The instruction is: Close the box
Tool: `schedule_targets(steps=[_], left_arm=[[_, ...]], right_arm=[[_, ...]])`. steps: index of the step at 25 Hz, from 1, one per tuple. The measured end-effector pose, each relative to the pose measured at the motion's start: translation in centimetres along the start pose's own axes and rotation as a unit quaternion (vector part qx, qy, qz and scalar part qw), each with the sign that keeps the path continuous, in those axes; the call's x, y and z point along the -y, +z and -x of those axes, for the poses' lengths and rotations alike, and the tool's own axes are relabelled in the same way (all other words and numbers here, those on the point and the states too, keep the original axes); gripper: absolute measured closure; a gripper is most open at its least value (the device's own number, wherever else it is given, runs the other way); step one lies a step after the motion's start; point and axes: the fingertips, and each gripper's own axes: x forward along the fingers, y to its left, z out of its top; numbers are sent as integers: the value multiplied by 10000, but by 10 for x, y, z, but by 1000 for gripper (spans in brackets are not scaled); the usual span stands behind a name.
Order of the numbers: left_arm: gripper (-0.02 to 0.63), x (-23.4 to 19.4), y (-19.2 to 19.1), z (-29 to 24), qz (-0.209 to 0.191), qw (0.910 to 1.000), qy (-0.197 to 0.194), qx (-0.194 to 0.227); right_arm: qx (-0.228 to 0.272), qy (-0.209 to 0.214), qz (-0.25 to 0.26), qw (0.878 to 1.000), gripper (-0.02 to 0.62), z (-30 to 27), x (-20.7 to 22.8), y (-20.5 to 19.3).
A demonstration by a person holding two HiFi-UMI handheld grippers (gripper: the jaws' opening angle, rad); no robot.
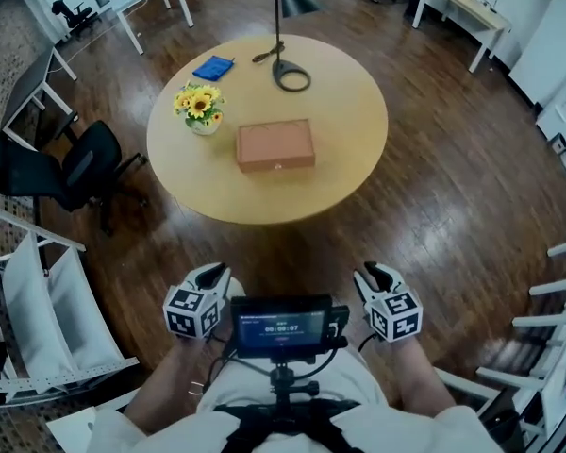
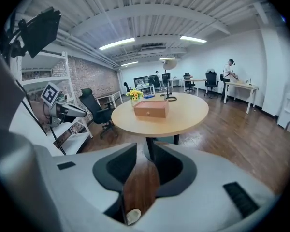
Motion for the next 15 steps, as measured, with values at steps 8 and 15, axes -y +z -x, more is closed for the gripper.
schedule_targets(steps=[8, 15], left_arm=[[575, 14, 5, 16, -164, 9998, -70, 118], [575, 12, -13, 23, -153, 9998, 26, 77]], right_arm=[[12, 14, -161, 9999, 479, 7, -14, -8], [-268, 101, 189, 9994, 479, 11, -14, -17]])
